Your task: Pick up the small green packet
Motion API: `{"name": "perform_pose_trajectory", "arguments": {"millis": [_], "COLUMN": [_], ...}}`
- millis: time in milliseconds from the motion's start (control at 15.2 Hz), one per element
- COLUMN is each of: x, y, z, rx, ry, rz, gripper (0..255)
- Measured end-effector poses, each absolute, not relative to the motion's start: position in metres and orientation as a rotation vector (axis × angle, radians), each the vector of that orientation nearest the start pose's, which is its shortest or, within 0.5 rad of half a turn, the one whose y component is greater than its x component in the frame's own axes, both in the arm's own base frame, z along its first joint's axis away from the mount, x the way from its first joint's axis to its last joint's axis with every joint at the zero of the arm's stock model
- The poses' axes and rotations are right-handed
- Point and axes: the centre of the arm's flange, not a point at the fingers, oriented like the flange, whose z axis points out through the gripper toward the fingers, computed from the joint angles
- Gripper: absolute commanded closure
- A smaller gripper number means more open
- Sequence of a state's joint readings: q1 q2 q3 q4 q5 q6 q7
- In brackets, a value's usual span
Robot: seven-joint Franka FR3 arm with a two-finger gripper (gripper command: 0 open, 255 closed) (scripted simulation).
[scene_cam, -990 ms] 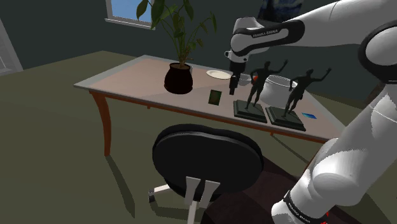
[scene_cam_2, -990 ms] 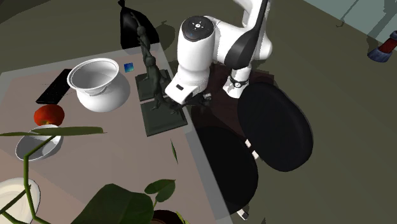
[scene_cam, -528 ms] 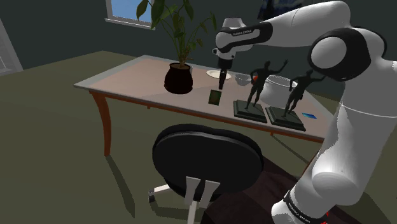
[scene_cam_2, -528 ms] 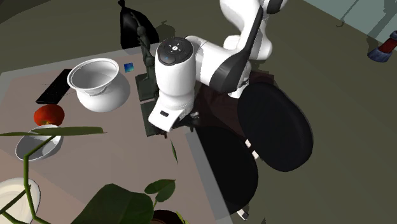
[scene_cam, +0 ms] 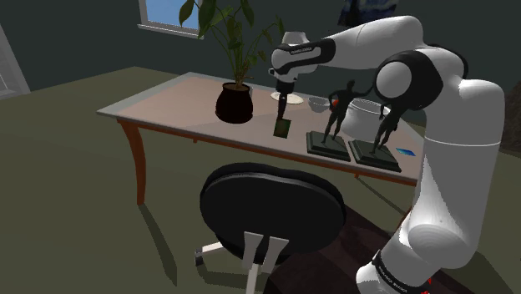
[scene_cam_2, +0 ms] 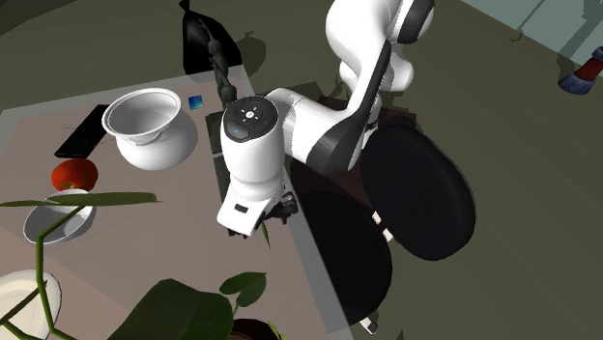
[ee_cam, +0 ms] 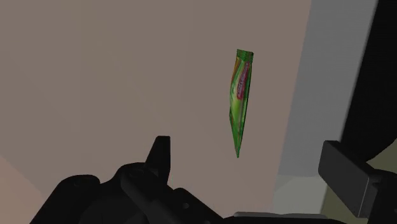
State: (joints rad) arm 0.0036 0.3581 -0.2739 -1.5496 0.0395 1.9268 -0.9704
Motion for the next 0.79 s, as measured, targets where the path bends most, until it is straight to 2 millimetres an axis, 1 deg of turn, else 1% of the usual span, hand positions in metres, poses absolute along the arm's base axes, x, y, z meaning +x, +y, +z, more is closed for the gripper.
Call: {"name": "perform_pose_trajectory", "arguments": {"millis": [132,264,330,792], "x": [0.648,0.648,0.649,0.649], "y": [-0.154,-0.154,-0.154,-0.154], "z": [0.442,0.436,0.435,0.435], "rx": [-3.009,-3.009,-3.009,-3.010], "ry": [-1.109,-1.109,-1.109,-1.109], "rz": [0.011,0.011,0.011,0.009], "gripper": [0,0,255,255]}}
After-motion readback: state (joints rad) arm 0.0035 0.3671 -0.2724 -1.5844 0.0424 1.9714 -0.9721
